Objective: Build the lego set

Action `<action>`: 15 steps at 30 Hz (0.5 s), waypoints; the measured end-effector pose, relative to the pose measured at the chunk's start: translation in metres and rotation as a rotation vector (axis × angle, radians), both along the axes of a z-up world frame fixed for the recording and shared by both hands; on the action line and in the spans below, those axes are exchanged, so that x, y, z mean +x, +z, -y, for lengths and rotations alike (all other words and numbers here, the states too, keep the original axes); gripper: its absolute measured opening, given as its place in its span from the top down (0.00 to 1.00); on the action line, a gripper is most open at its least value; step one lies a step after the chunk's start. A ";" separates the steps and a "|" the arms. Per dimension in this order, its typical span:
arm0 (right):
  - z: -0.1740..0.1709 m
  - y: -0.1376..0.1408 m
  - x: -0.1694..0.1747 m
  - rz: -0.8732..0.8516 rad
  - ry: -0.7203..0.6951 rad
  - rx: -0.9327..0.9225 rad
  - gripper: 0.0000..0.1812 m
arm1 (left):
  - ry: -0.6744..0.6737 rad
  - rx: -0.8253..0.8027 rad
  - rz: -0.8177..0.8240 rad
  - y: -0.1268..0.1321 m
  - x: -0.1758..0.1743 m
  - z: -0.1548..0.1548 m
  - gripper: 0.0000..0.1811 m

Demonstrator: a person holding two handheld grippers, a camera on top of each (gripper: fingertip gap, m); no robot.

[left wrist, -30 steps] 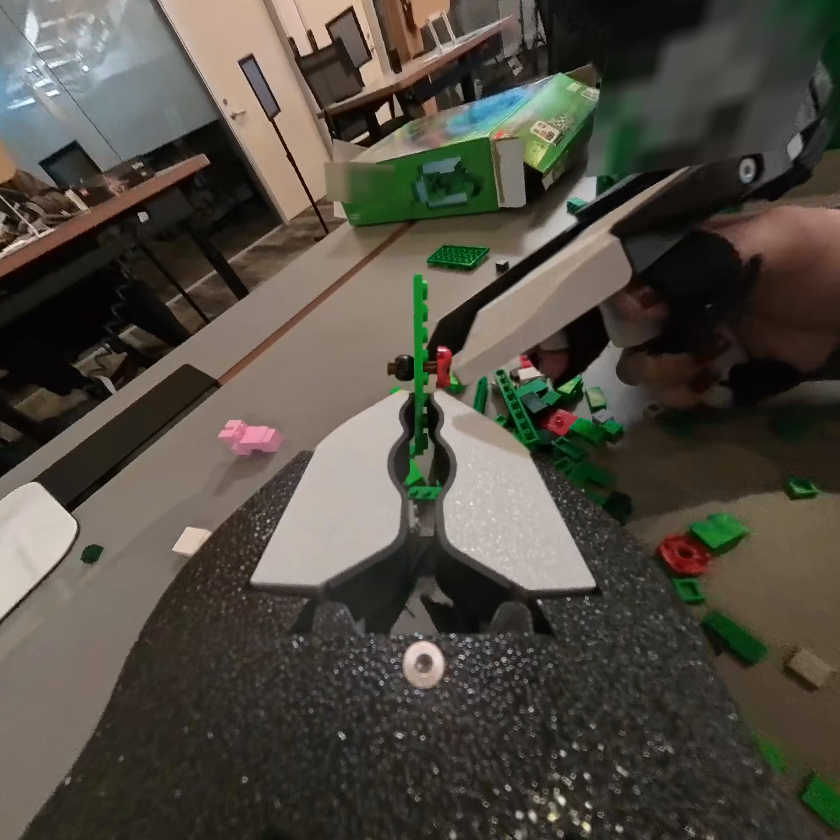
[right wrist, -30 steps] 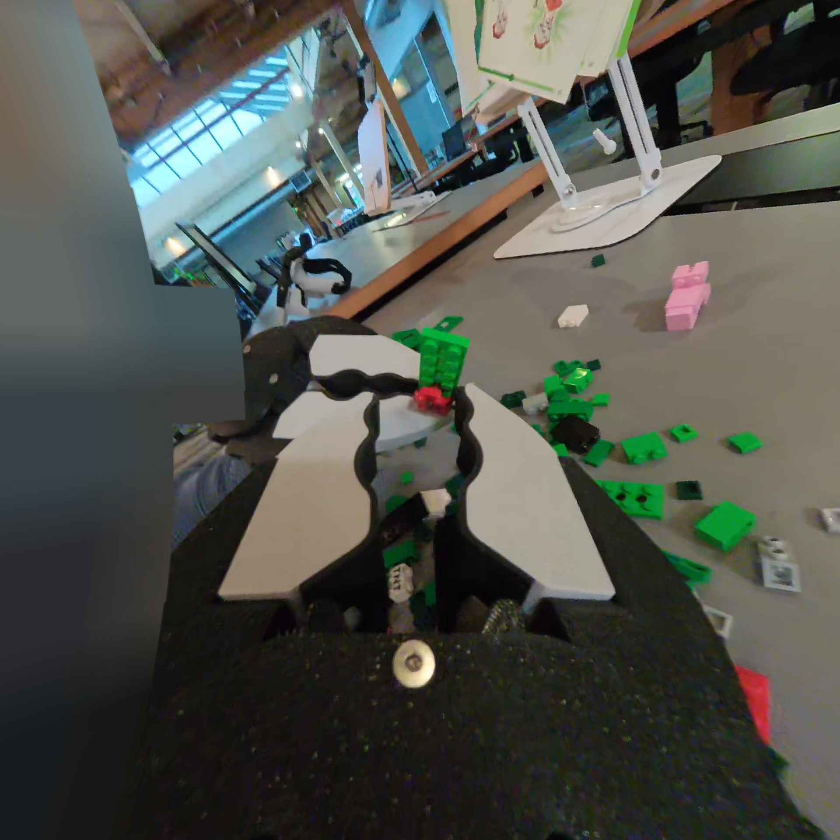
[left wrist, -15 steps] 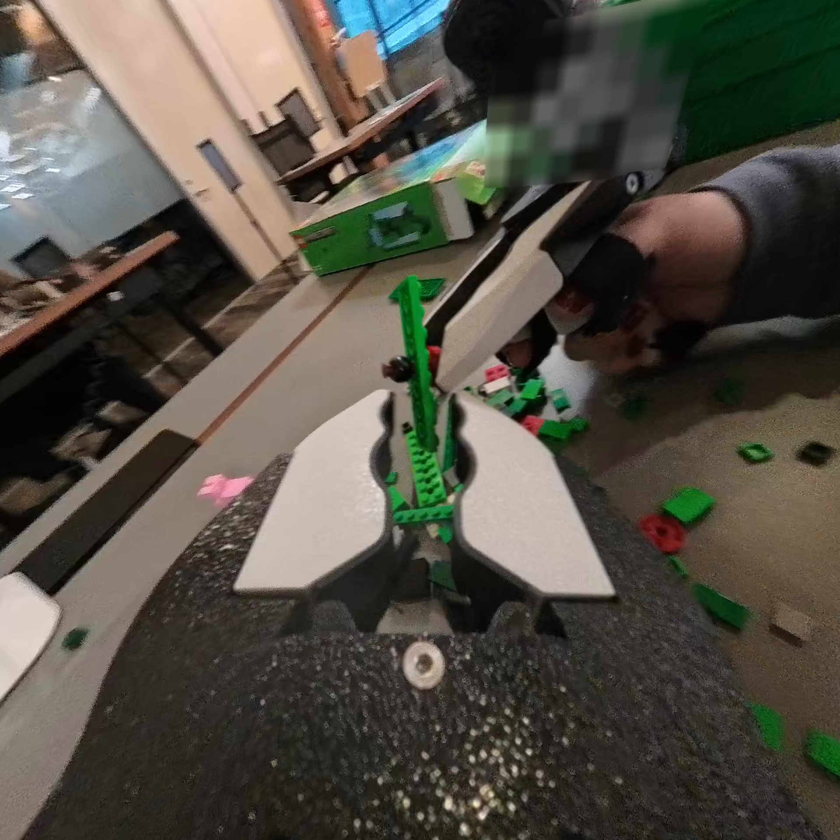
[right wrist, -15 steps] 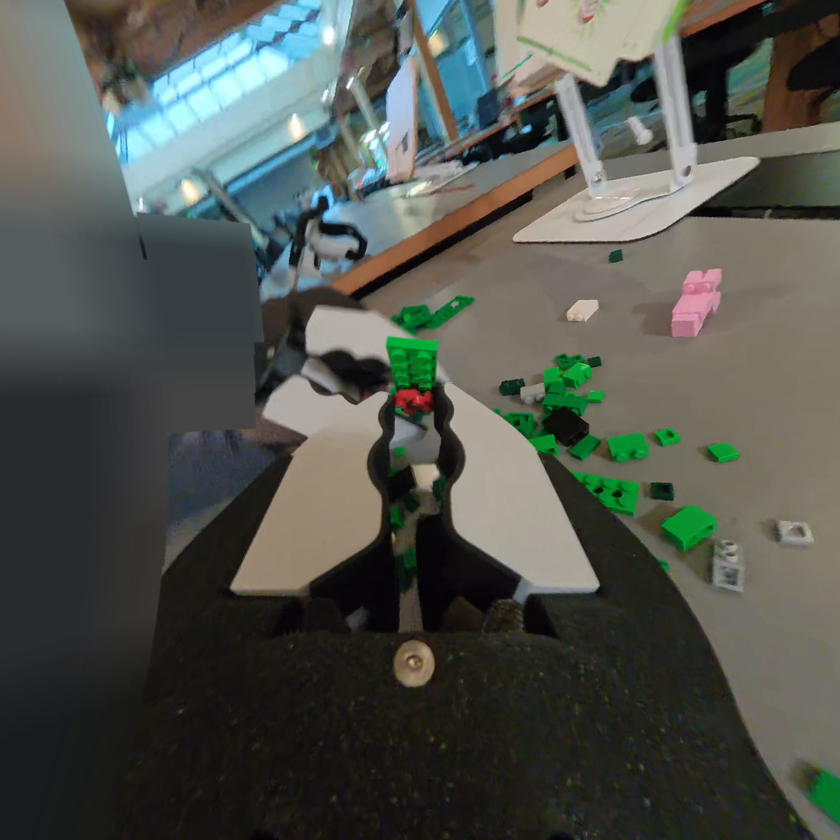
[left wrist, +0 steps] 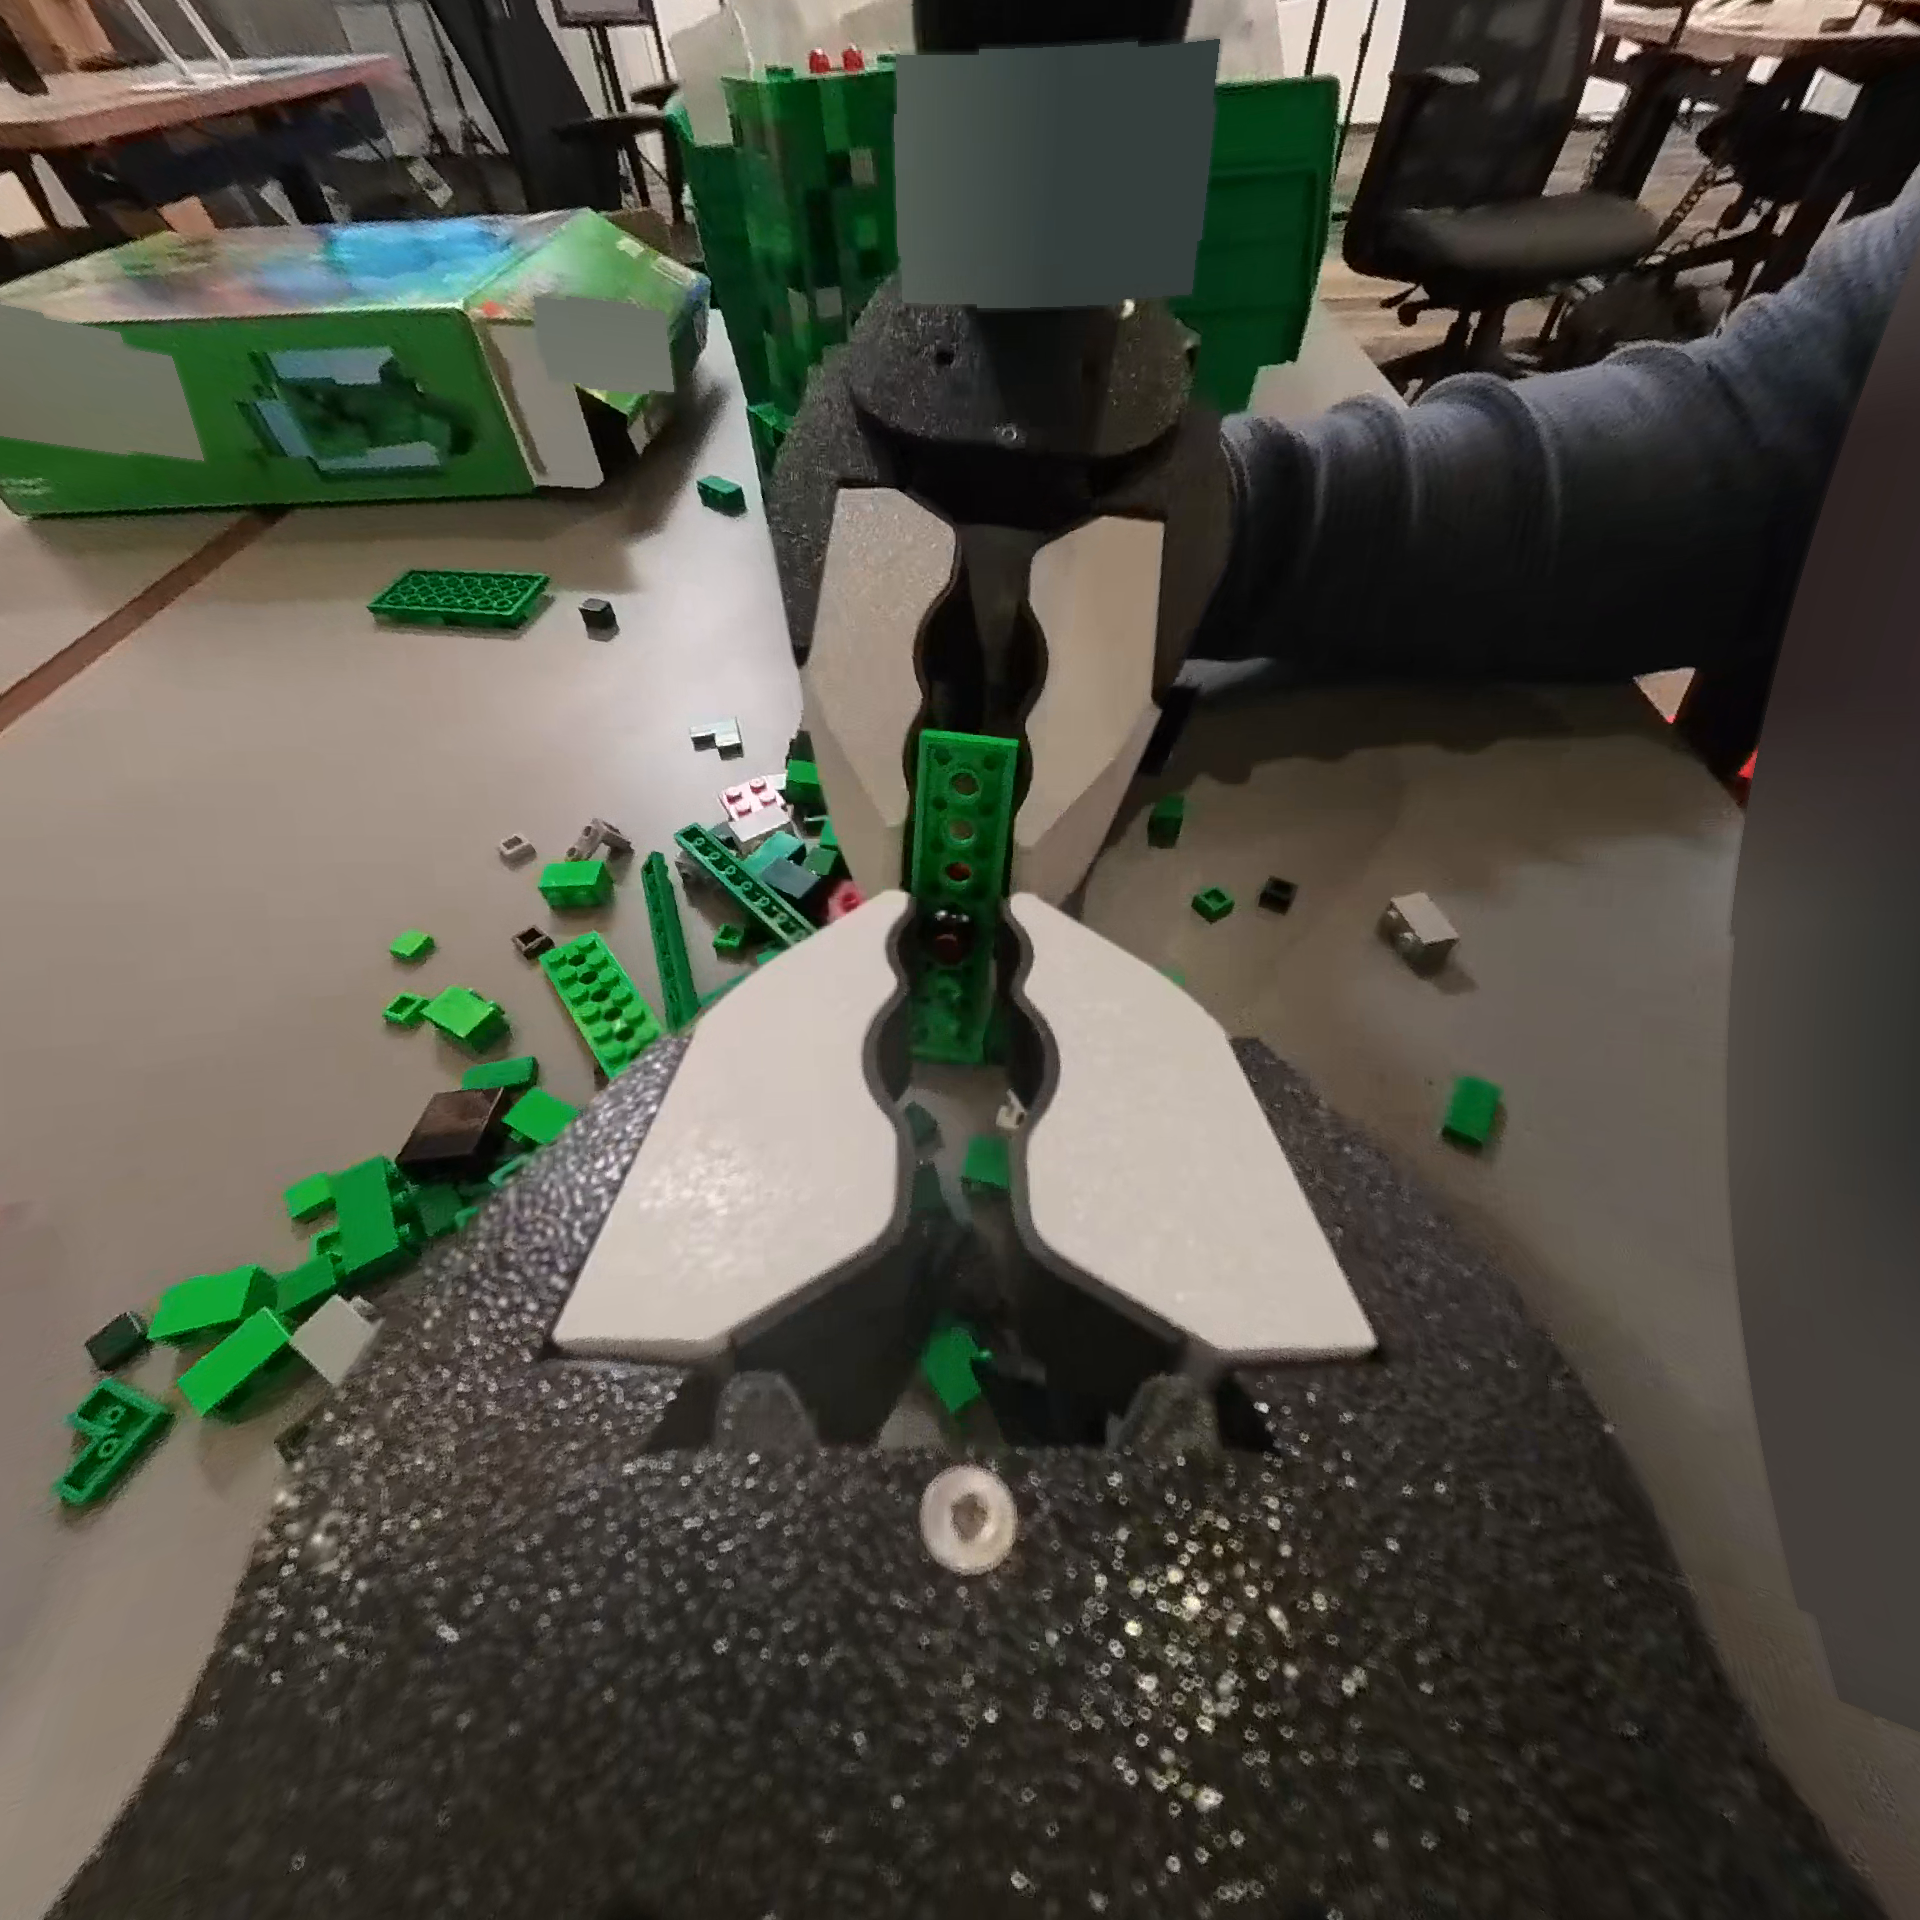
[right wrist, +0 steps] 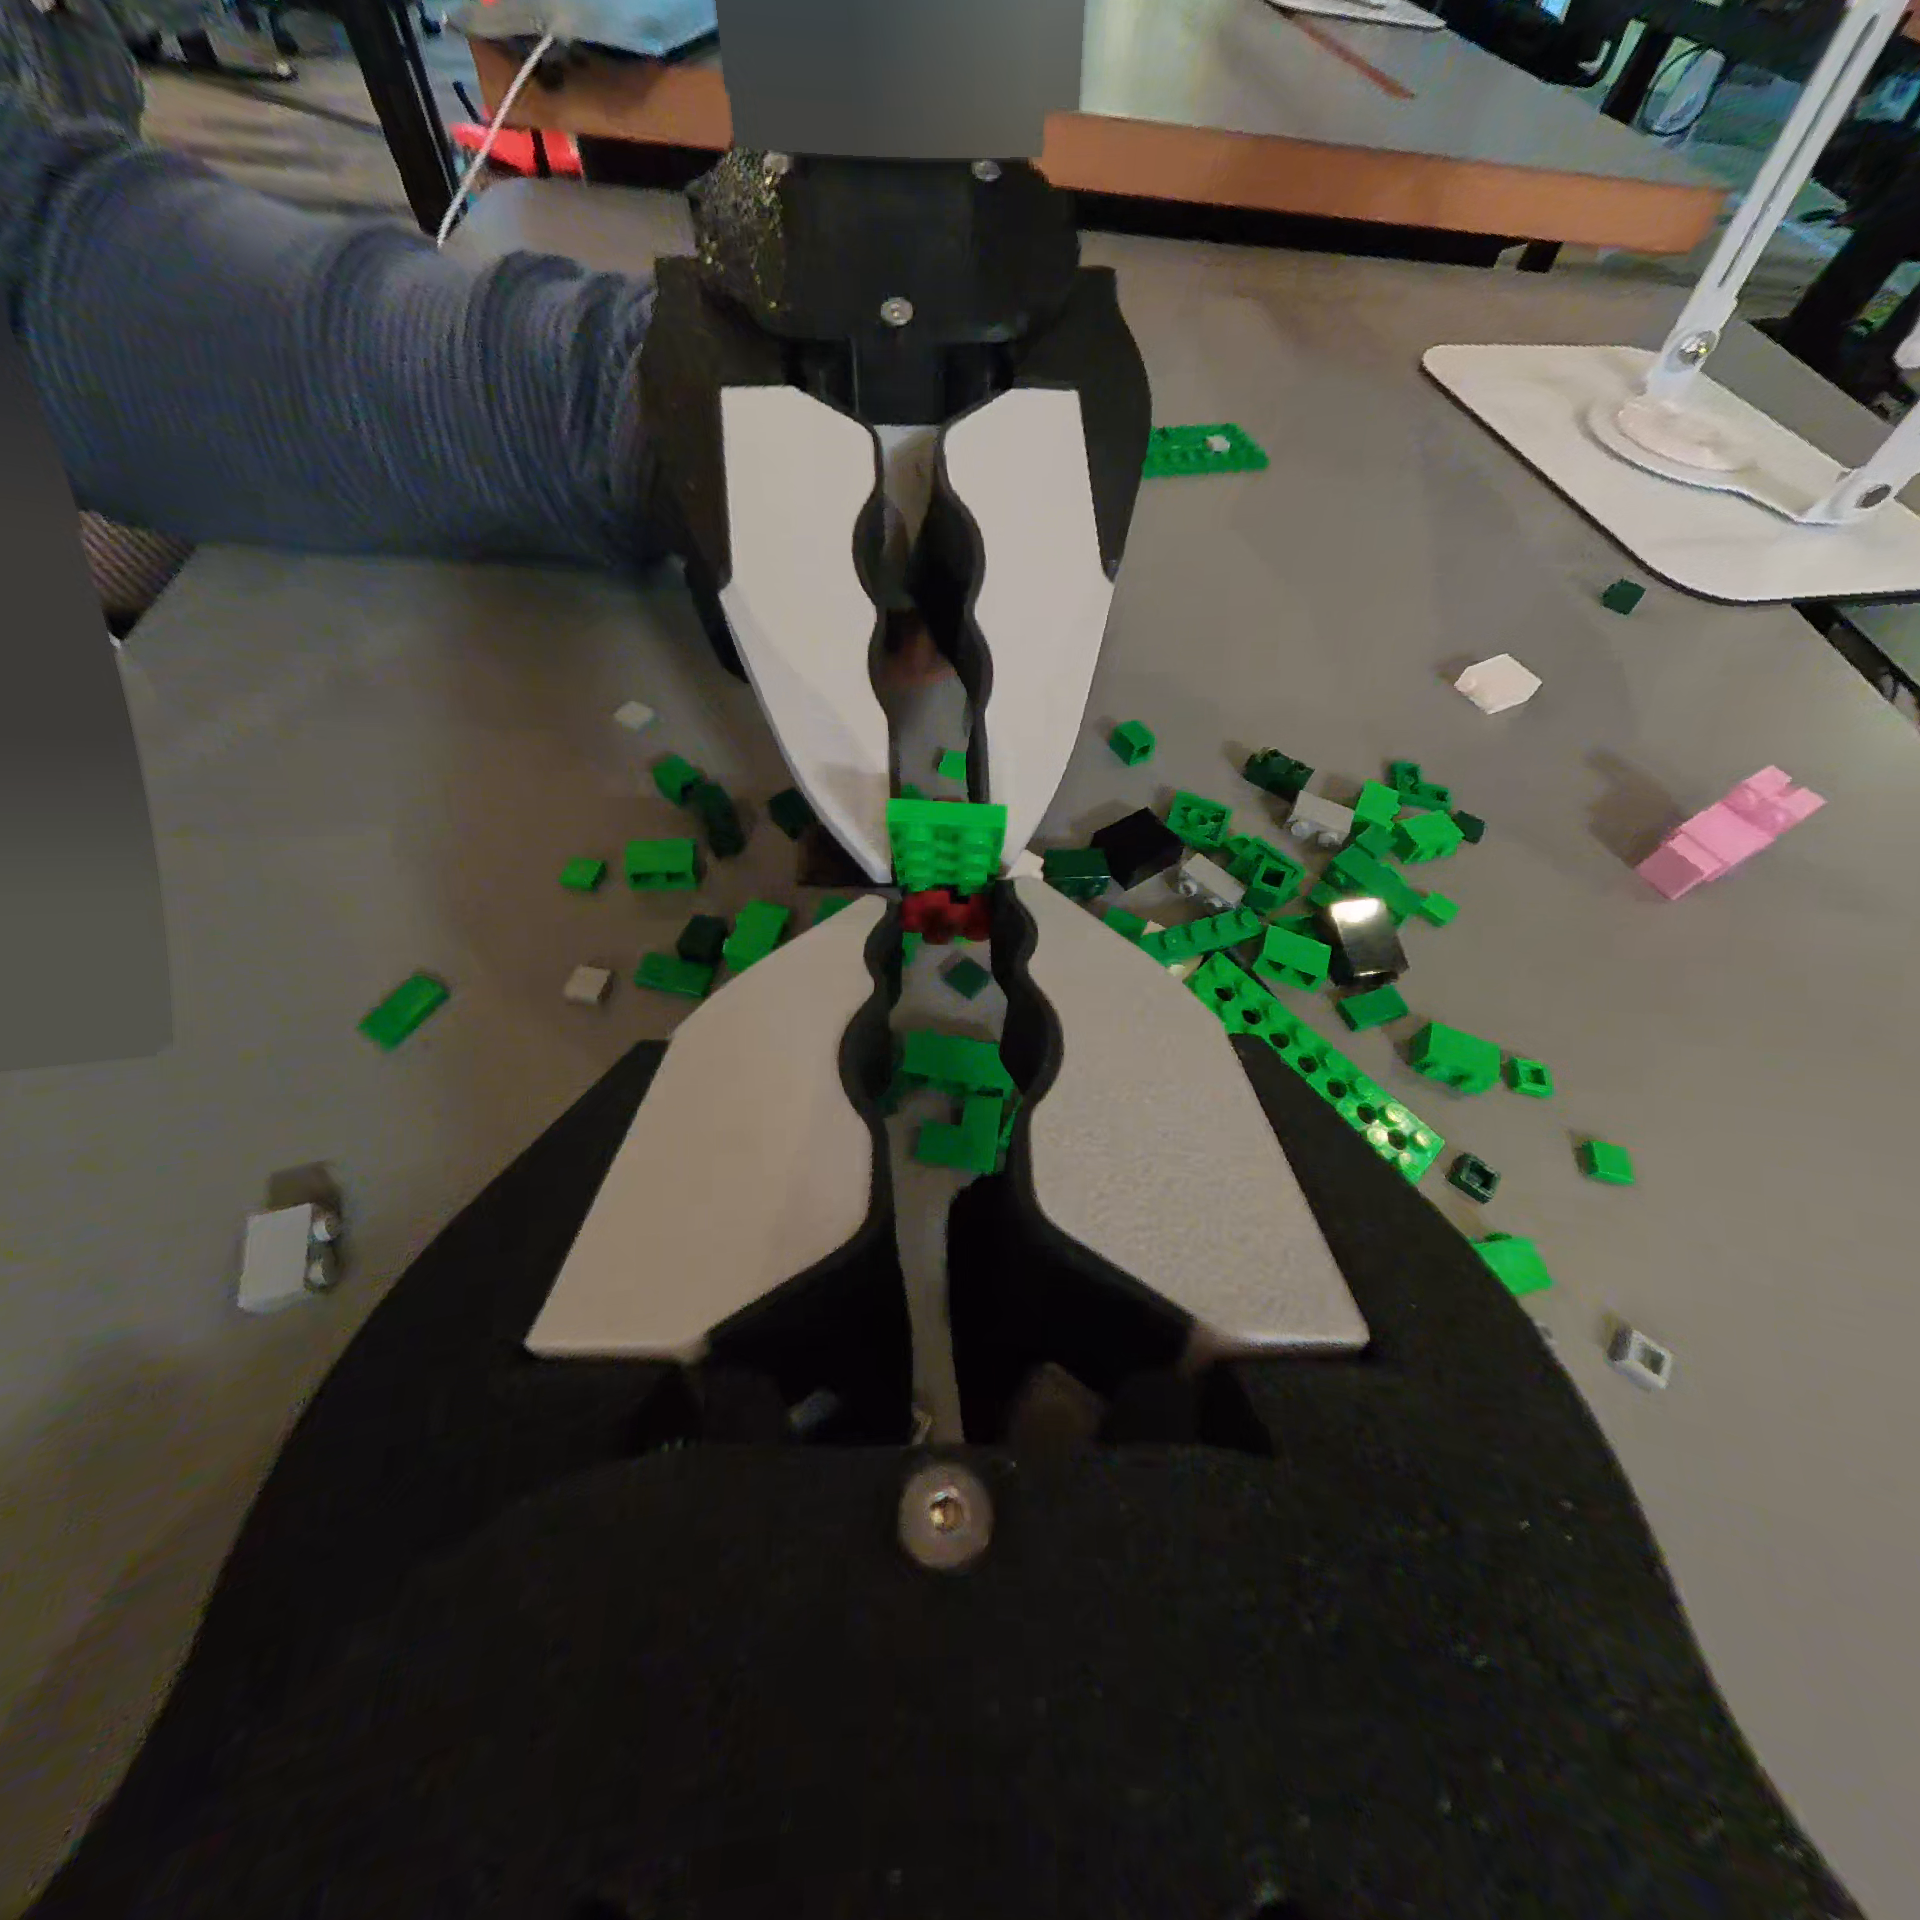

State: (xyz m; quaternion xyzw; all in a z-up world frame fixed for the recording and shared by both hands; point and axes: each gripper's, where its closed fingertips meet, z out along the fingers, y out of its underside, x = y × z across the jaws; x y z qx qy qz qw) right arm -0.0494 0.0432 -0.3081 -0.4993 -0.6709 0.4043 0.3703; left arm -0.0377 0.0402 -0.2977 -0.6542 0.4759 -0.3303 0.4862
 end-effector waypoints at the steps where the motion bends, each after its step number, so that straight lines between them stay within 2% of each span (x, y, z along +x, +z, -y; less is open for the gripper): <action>1: 0.001 -0.001 0.000 0.010 0.002 0.020 0.91 | -0.006 -0.008 -0.010 -0.002 0.000 0.001 0.93; 6: 0.002 -0.002 0.000 0.014 0.009 0.074 0.91 | -0.016 -0.009 -0.051 -0.006 -0.002 0.002 0.95; 12: 0.011 0.003 0.002 -0.030 0.097 -0.089 0.91 | -0.063 0.053 -0.054 -0.001 -0.001 0.009 0.95; 15: 0.009 0.004 -0.001 -0.034 0.098 -0.088 0.91 | -0.036 0.066 -0.051 -0.001 -0.005 0.007 0.93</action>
